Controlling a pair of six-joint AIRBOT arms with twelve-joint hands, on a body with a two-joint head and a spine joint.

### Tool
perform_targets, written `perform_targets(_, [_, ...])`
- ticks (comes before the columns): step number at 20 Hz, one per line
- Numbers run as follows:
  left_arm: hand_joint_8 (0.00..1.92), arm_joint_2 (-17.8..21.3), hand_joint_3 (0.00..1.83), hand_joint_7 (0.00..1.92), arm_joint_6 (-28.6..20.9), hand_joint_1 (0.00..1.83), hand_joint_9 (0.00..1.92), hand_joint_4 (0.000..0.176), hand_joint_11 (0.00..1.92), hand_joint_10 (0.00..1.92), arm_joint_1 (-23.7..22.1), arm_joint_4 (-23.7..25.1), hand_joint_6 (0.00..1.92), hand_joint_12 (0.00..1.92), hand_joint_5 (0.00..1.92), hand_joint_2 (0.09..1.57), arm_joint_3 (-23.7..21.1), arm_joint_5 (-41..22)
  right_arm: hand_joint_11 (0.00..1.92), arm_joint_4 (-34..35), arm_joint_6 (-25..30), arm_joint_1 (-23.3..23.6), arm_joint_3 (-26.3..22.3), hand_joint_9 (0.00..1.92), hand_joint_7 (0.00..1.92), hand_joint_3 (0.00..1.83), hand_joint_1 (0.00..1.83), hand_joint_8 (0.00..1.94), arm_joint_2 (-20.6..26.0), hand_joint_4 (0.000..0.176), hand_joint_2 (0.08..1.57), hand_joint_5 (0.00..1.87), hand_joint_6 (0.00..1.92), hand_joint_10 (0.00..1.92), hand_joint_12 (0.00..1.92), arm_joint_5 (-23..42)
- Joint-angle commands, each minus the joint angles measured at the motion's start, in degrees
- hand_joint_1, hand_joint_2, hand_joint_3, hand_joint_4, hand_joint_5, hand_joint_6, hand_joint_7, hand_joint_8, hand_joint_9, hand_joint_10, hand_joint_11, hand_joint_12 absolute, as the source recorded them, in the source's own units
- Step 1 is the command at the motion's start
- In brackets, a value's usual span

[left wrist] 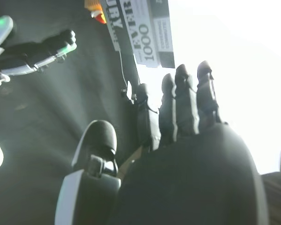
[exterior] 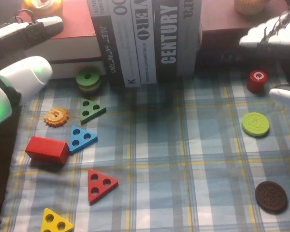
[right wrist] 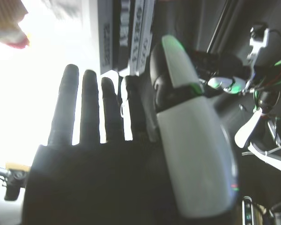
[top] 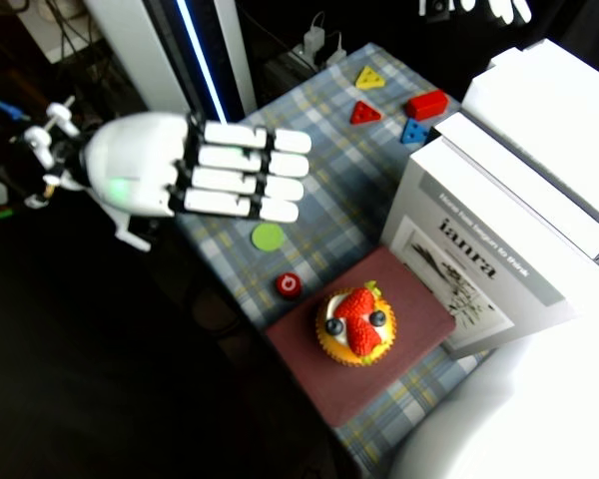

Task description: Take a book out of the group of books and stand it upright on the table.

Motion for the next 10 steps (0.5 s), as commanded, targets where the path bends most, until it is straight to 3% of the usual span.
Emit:
perform_targets(1, [0.00, -0.10, 0.01, 0.36, -0.65, 0.01, 0.30, 0.130, 0.00, 0.00, -0.62, 1.14, 0.00, 0.43, 0.41, 1.37, 0.16, -7.08, 0.11, 1.25, 0.25, 0.99, 0.21, 0.43, 0.46, 0.00, 0.49, 0.01, -0.10, 0.021, 1.36, 0.50, 0.00, 0.00, 0.76, 6.88])
perform_targets(2, [0.00, -0.10, 0.00, 0.35, -0.65, 0.00, 0.28, 0.129, 0.02, 0.00, -0.62, 1.14, 0.00, 0.39, 0.41, 1.38, 0.16, -7.08, 0.06, 1.25, 0.25, 0.99, 0.21, 0.39, 0.42, 0.00, 0.50, 0.00, -0.10, 0.020, 1.37, 0.48, 0.00, 0.00, 0.76, 6.88])
perform_targets(4, [0.00, -0.13, 0.00, 0.34, -0.72, 0.00, 0.27, 0.131, 0.02, 0.00, -0.62, 1.09, 0.00, 0.37, 0.42, 1.38, 0.19, -7.08, 0.00, 1.25, 0.25, 1.02, 0.30, 0.24, 0.30, 0.00, 0.29, 0.00, -0.20, 0.070, 1.38, 0.39, 0.00, 0.00, 0.47, 6.69])
perform_targets(6, [0.00, -0.18, 0.00, 0.35, -1.18, 0.00, 0.28, 0.126, 0.06, 0.00, -0.62, 0.97, 0.00, 0.32, 0.44, 1.38, 0.27, -7.05, 0.00, 1.25, 0.25, 1.82, 0.93, 0.02, 0.03, 0.00, 0.07, 0.00, -0.82, 0.163, 1.35, 0.16, 0.00, 0.00, 0.10, 5.78])
perform_targets(7, [0.00, -0.21, 0.00, 0.35, -1.39, 0.00, 0.28, 0.124, 0.06, 0.00, -0.62, 0.88, 0.00, 0.31, 0.44, 1.39, 0.31, -7.05, 0.00, 1.20, 0.25, 2.41, 1.19, 0.00, 0.01, 0.00, 0.01, 0.00, -1.06, 0.173, 1.35, 0.13, 0.00, 0.00, 0.02, 5.72])
perform_targets(9, [0.00, -0.38, 0.00, 0.34, -2.05, 0.01, 0.29, 0.132, 0.06, 0.00, -0.60, 0.56, 0.00, 0.30, 0.43, 1.39, 0.54, -7.05, 0.00, 0.29, -0.29, 6.19, 2.16, 0.00, 0.00, 0.00, 0.00, 0.00, -1.85, 0.176, 1.27, 0.12, 0.00, 0.00, 0.00, 5.73])
perform_targets(10, [0.00, -0.93, 0.00, 0.34, -2.41, 0.03, 0.29, 0.133, 0.07, 0.00, -0.40, 0.06, 0.00, 0.29, 0.43, 1.39, 0.76, -6.90, 0.00, -0.32, -4.96, 12.24, 2.90, 0.00, 0.00, 0.00, 0.00, 0.00, -3.03, 0.176, 1.24, 0.12, 0.00, 0.00, 0.00, 4.57])
